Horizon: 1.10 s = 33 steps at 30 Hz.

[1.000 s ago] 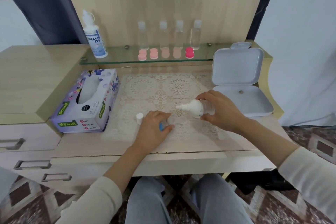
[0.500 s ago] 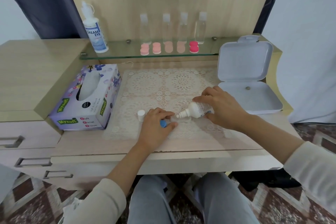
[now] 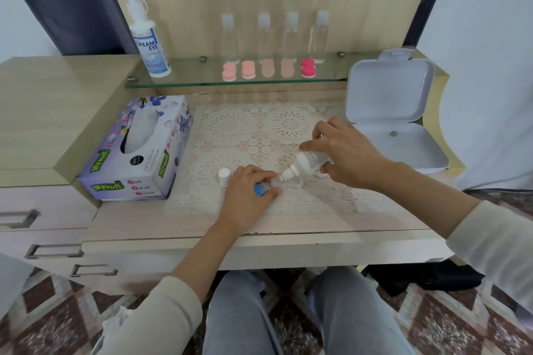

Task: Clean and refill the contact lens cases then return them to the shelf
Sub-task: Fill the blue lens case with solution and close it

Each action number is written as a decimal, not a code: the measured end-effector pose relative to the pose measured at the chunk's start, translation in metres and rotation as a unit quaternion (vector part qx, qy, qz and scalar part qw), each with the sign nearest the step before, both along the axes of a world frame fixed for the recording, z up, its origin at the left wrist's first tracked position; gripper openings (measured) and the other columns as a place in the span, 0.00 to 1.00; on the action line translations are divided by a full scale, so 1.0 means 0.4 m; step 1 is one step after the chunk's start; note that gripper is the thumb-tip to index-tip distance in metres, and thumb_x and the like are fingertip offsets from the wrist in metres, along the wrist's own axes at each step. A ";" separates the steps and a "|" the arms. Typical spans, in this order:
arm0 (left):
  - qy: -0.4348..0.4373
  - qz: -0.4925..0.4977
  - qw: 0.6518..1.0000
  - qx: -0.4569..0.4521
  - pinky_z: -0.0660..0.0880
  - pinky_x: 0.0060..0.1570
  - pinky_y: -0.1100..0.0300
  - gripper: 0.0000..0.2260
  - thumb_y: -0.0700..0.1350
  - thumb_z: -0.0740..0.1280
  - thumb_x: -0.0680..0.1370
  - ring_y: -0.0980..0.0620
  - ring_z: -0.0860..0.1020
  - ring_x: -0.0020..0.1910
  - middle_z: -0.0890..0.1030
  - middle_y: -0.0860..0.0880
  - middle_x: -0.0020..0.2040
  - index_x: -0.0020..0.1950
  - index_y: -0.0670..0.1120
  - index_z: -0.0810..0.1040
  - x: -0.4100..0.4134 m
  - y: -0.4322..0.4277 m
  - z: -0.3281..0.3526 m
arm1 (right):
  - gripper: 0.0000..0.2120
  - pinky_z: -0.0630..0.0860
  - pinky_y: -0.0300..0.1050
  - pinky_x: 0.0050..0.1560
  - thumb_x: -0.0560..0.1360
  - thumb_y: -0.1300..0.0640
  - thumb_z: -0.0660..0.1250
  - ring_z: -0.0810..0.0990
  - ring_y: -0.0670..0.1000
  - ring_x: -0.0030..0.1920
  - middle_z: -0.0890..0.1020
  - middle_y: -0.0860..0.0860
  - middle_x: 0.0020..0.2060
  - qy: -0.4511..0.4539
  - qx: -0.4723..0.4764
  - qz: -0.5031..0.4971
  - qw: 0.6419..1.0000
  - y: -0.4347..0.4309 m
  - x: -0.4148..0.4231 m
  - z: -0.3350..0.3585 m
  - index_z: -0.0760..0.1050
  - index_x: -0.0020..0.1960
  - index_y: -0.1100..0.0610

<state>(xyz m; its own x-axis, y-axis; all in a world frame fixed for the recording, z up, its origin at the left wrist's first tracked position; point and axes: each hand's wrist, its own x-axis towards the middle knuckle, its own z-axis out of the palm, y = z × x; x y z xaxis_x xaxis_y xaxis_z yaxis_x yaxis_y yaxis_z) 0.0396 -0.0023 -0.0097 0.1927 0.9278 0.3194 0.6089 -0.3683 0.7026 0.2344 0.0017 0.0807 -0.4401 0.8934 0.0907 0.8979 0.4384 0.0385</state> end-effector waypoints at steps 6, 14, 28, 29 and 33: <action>0.000 -0.002 1.000 -0.002 0.63 0.48 0.73 0.13 0.44 0.74 0.69 0.53 0.72 0.47 0.75 0.55 0.43 0.53 0.47 0.81 -0.003 -0.001 0.000 | 0.24 0.59 0.39 0.45 0.73 0.59 0.66 0.63 0.50 0.56 0.69 0.50 0.55 -0.004 -0.009 -0.001 1.000 0.000 -0.005 0.008 0.68 0.67 0.47; 0.000 -0.003 1.000 0.013 0.64 0.48 0.73 0.13 0.44 0.74 0.68 0.54 0.72 0.46 0.72 0.60 0.40 0.52 0.46 0.82 -0.004 0.001 -0.003 | 0.23 0.58 0.40 0.45 0.72 0.60 0.66 0.64 0.50 0.54 0.69 0.51 0.54 -0.002 -0.002 0.005 1.000 -0.002 -0.010 0.015 0.70 0.66 0.48; 0.002 -0.007 1.000 0.010 0.62 0.48 0.76 0.13 0.44 0.74 0.69 0.55 0.71 0.46 0.74 0.56 0.42 0.52 0.46 0.81 -0.005 0.000 -0.003 | 0.25 0.62 0.40 0.44 0.72 0.58 0.67 0.64 0.50 0.56 0.69 0.50 0.55 0.021 -0.027 -0.023 0.999 -0.004 0.004 -0.006 0.68 0.68 0.48; 0.002 -0.008 1.000 0.009 0.62 0.48 0.76 0.13 0.44 0.74 0.69 0.55 0.71 0.46 0.74 0.56 0.42 0.52 0.46 0.81 -0.005 0.001 -0.004 | 0.25 0.62 0.40 0.44 0.72 0.57 0.68 0.64 0.50 0.56 0.69 0.50 0.55 0.027 -0.031 -0.028 0.999 -0.006 0.010 -0.008 0.68 0.68 0.48; 0.000 -0.007 1.000 0.016 0.63 0.49 0.75 0.12 0.44 0.74 0.69 0.54 0.72 0.46 0.74 0.58 0.42 0.51 0.46 0.82 -0.006 0.003 -0.008 | 0.25 0.62 0.39 0.45 0.72 0.57 0.68 0.64 0.49 0.56 0.70 0.50 0.55 0.034 -0.026 -0.038 0.998 -0.013 0.037 -0.011 0.68 0.68 0.48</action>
